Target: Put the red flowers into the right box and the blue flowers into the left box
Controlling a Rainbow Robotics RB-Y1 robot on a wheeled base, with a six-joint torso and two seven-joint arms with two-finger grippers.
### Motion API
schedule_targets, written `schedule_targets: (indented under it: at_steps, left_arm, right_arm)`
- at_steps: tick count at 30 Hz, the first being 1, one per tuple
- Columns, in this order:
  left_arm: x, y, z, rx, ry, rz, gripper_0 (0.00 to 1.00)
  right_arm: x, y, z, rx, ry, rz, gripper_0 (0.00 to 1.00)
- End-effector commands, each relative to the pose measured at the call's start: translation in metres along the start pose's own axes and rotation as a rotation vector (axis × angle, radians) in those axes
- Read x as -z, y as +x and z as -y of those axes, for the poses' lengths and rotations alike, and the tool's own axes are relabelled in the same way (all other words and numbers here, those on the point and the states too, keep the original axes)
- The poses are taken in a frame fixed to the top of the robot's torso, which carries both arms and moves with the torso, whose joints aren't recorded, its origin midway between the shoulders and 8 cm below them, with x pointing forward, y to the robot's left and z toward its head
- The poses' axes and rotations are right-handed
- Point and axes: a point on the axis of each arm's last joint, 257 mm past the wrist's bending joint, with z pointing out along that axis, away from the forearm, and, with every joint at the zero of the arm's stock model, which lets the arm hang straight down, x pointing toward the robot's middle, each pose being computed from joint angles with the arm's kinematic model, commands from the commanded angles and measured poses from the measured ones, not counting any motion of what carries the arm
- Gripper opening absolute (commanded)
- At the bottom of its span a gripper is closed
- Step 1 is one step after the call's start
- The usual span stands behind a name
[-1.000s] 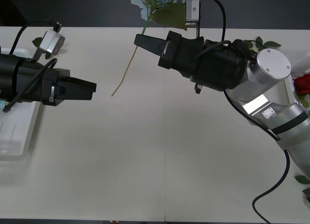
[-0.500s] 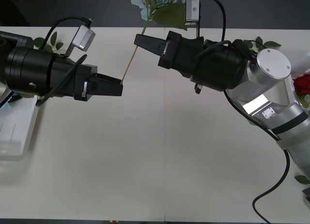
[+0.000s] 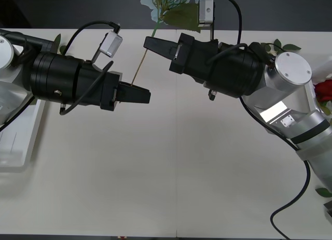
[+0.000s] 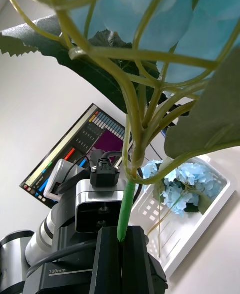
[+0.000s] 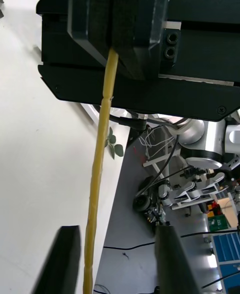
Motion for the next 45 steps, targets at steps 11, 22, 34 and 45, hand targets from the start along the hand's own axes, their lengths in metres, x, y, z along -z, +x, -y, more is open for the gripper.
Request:
schedule_targets:
  at_steps: [11, 22, 34, 45]
  left_arm:
    - [0.001, -0.016, 0.014, -0.031, 0.008, 0.005, 0.00]
    - [0.015, -0.020, 0.016, -0.046, 0.004, 0.011, 0.00]
    - [0.127, -0.002, 0.001, -0.120, -0.183, -0.046, 0.00]
    - [0.272, 0.050, -0.031, -0.049, -0.611, -0.109, 0.00]
  right_arm:
    - [-0.009, -0.017, -0.020, 0.051, -0.047, 0.020, 0.00]
    - [-0.004, -0.018, -0.013, 0.085, -0.023, 0.008, 0.89]
    - [0.002, -0.017, -0.011, 0.148, -0.016, -0.018, 1.00]
    - [0.038, -0.007, -0.011, 0.258, -0.025, -0.168, 1.00]
